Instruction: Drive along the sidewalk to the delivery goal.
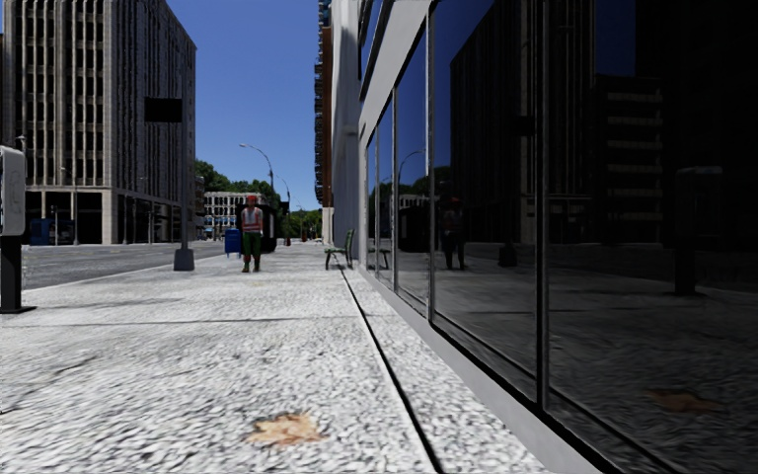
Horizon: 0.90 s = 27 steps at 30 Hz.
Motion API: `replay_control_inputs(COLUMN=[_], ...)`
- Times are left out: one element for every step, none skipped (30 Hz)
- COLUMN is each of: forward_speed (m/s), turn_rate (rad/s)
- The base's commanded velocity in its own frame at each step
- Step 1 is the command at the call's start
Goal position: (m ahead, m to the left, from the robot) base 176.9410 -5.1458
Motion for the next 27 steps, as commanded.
replay_control_inputs(forward_speed=[2.00,2.00,2.00,2.00,2.00,2.00,2.00,2.00,2.00,2.00,2.00,2.00,2.00,2.00,2.00,2.00,2.00,2.00,2.00,2.00,2.00,2.00,2.00,2.00,2.00,2.00,2.00], turn_rate=[0.45,0.50,0.52,0.52,0.52,0.52,0.52,0.52,0.52,0.52,0.52,0.52,0.52,0.52,0.52,0.00,0.00,0.00,0.00,0.00,0.00,0.00,0.00,0.00,0.00,0.00,0.00])
